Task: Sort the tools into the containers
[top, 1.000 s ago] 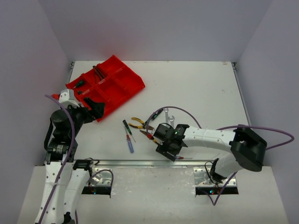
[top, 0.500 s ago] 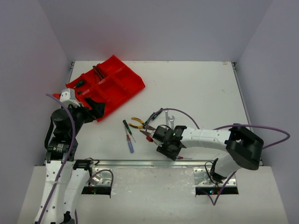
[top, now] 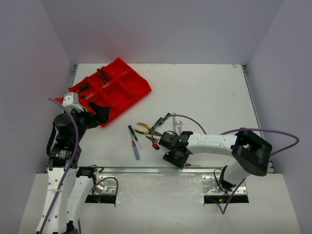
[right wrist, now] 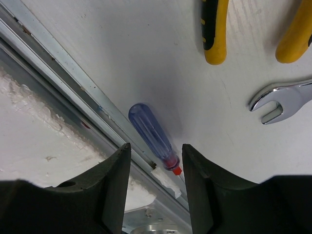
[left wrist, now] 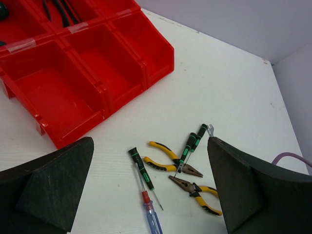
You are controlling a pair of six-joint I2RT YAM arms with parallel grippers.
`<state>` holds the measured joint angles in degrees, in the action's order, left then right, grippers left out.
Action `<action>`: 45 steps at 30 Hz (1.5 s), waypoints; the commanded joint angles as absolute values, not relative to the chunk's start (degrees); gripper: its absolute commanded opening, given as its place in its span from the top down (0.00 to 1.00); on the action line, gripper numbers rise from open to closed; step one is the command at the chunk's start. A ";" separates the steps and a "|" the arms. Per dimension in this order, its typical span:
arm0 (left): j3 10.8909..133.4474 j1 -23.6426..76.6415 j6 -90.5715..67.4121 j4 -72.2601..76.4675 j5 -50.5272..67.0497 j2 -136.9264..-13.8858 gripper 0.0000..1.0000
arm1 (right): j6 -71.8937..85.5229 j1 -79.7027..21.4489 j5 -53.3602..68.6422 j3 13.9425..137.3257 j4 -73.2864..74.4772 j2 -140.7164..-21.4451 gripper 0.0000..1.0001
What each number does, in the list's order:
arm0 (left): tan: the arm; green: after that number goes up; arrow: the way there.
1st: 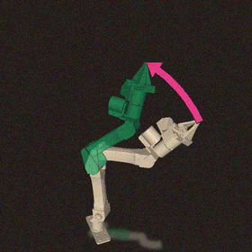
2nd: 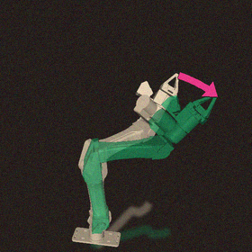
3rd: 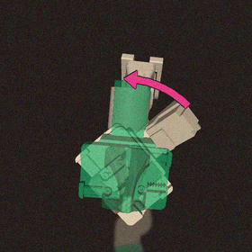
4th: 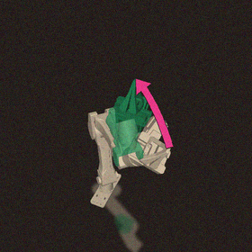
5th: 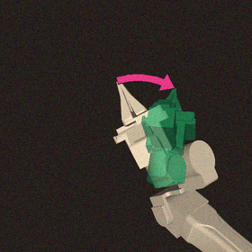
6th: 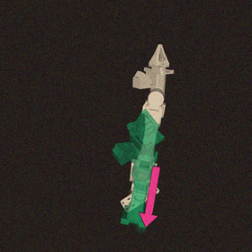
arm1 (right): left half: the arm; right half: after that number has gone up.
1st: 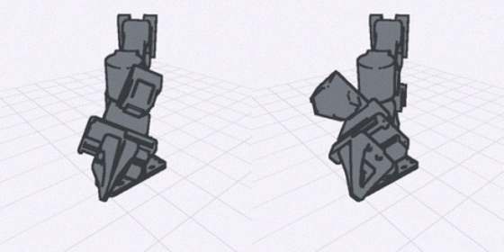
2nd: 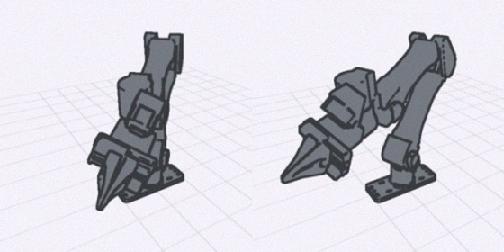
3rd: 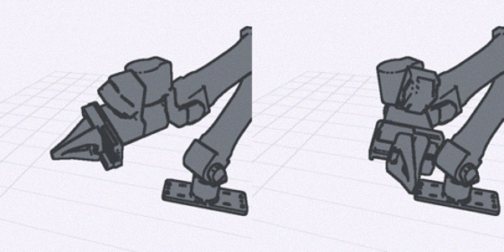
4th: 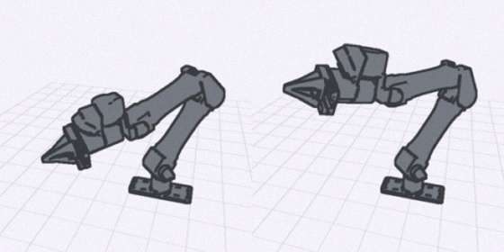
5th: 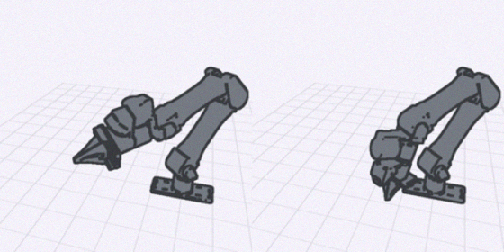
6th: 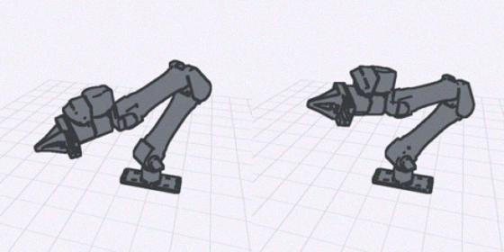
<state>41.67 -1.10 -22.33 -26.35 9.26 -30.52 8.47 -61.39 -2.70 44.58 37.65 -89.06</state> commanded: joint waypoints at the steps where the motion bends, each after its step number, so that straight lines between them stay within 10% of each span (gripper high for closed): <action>1: 42.19 -0.62 -21.53 -23.85 9.79 -30.48 0.00 | 7.91 -61.79 -2.54 45.35 36.89 -89.34 0.57; 14: 42.45 1.32 -21.36 -24.26 9.14 -29.88 0.00 | 6.33 -61.79 -4.82 45.97 33.23 -92.72 0.73; 18: 42.45 1.41 -21.36 -24.27 9.14 -30.06 0.00 | 6.00 -61.79 -7.15 45.39 31.43 -90.84 0.94; 31: 45.48 1.85 -20.63 -25.44 12.75 -33.85 0.00 | 2.93 -60.98 -7.61 52.21 23.16 -71.14 1.00; 45: 46.63 1.85 -20.95 -26.96 8.60 -35.73 0.00 | 12.99 -44.50 1.73 93.32 19.12 -101.29 1.00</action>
